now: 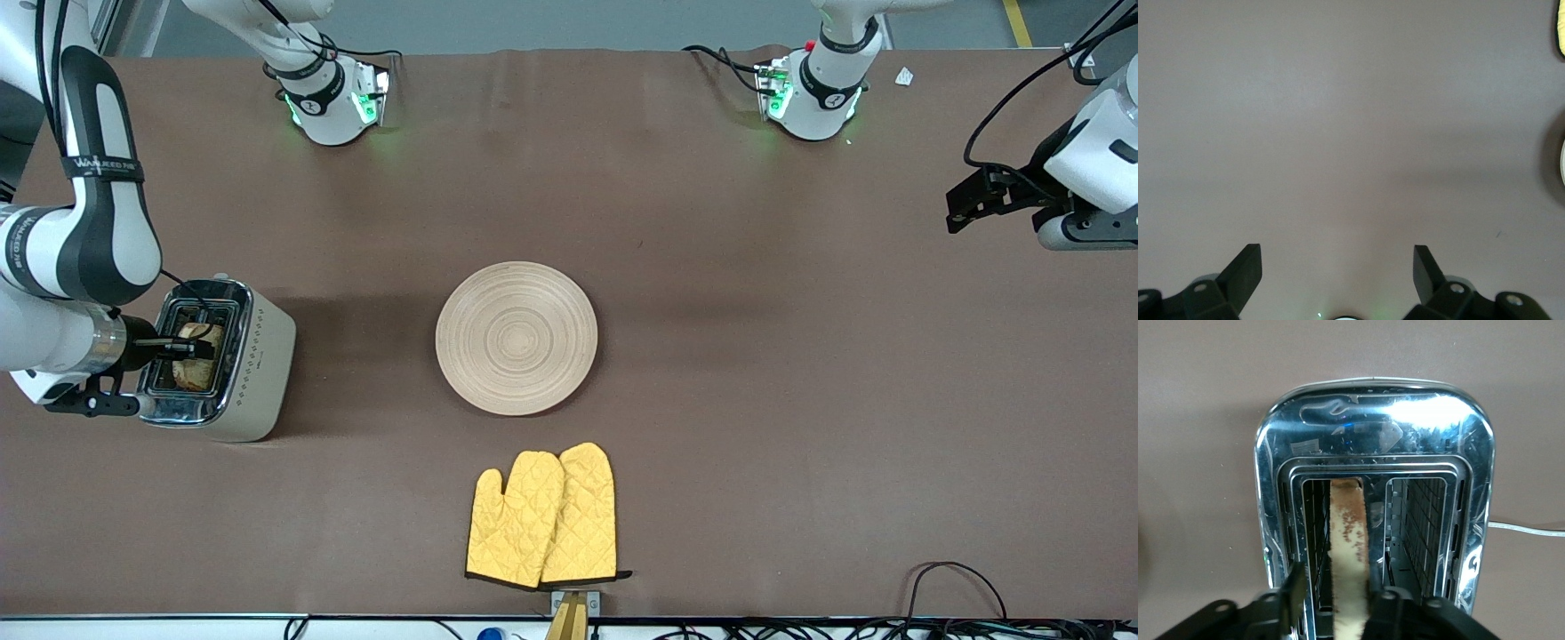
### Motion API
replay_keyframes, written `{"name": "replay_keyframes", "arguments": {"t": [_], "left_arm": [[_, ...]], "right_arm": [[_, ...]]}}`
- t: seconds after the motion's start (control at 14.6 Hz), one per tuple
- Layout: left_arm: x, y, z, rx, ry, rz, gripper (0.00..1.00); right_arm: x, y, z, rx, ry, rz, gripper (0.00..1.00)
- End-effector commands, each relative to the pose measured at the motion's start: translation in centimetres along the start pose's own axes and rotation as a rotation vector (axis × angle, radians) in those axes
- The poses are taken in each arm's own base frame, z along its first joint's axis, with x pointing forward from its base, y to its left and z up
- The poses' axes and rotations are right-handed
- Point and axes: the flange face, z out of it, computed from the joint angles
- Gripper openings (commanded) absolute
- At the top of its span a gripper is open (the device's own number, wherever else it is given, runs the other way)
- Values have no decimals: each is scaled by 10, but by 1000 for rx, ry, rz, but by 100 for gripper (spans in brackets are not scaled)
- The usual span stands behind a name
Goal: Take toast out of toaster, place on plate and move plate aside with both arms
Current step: 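Grasp the bread slice and lift it out of the toaster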
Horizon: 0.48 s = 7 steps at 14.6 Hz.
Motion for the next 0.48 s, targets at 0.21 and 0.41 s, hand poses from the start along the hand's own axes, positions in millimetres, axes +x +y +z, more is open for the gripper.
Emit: {"name": "replay_keyframes", "arguments": {"t": [0.21, 0.41], "left_arm": [[1, -1, -4, -13, 1, 17, 100], [1, -2, -4, -13, 1, 16, 100]], "right_arm": [[0, -3, -12, -32, 16, -57, 7], [-2, -5, -36, -35, 46, -71, 6]]}}
